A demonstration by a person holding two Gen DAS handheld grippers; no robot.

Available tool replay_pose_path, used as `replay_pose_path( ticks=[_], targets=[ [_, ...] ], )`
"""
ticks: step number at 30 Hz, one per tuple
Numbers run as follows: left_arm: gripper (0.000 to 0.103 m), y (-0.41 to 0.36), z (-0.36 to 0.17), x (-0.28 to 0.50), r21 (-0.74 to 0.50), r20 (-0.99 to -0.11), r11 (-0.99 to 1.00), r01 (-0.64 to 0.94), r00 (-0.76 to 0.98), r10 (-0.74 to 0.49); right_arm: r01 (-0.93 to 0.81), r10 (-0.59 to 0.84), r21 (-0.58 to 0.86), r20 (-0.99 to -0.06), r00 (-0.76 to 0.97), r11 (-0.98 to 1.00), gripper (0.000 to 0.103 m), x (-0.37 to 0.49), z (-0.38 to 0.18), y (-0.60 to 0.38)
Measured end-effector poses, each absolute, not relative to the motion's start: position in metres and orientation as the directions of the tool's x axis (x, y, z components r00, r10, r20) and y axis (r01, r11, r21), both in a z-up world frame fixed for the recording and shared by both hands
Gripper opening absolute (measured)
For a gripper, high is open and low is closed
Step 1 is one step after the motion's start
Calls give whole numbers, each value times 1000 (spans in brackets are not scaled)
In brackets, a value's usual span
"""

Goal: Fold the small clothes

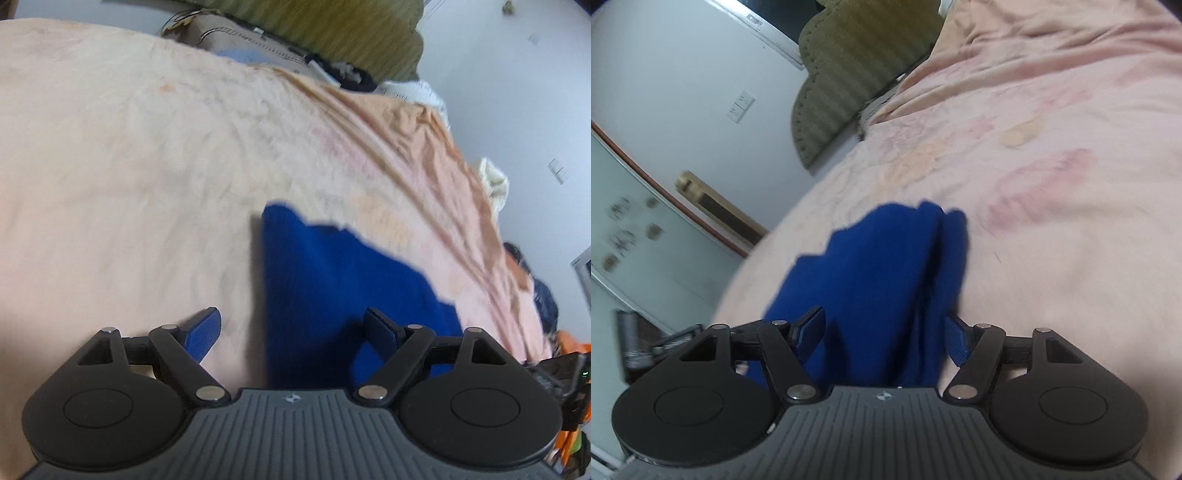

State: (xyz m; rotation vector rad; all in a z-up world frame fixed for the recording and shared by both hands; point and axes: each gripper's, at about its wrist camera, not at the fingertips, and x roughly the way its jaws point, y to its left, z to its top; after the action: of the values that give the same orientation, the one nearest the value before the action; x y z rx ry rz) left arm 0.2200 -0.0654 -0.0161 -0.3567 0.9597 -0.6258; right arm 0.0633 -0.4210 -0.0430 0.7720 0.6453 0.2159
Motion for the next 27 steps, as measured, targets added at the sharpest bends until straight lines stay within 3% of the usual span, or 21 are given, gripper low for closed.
replay_pose_path(
  ticks=[3,4,5,6,9,13,16,18,19,21,22,23,24,27],
  targets=[
    [84,-85,-20,242,-572,-632,744,347,392,-669,30,448,732,-449,773,681,48,92,-48,-428],
    [77,-90,-20,245,-571,-628,739,358,388,-674,21,461,737,-443,769,675,40,100,-50,-429],
    [39,-97,-21,249,-570,-628,732,375,376,-681,21,465,741,-443,767,671,30,108,-52,-429],
    [26,-104,-24,252,-559,-646,735,383,355,-676,24,472,747,-445,761,665,26,115,-54,-430],
    [21,-107,-21,242,-507,-627,740,443,399,-669,10,474,731,-452,755,682,22,125,-52,-429],
    [21,-112,-3,234,-406,-577,764,501,508,-640,-73,457,663,-428,780,745,20,123,-31,-421],
    [25,-132,-6,242,-287,-636,815,504,536,-556,-55,410,631,-433,802,774,20,135,-24,-420],
    [26,-138,-3,236,-214,-659,840,498,561,-500,5,366,596,-498,786,803,25,147,-29,-417],
    [27,-132,5,226,-197,-639,848,493,591,-492,31,346,581,-526,777,813,33,149,-32,-415],
    [33,-122,21,203,-137,-604,863,486,650,-462,71,284,551,-531,798,831,39,136,-24,-413],
    [43,-119,29,189,-86,-599,876,475,678,-427,91,230,511,-531,815,855,42,125,-15,-409],
    [61,-116,35,176,-45,-597,889,457,701,-390,120,153,438,-538,829,891,42,112,-4,-402],
    [69,-114,39,161,-11,-597,900,436,719,-355,142,73,344,-543,837,928,43,96,9,-392],
    [73,-107,37,113,35,-589,894,447,732,-343,50,74,221,-519,852,974,51,51,28,-362]
  ],
)
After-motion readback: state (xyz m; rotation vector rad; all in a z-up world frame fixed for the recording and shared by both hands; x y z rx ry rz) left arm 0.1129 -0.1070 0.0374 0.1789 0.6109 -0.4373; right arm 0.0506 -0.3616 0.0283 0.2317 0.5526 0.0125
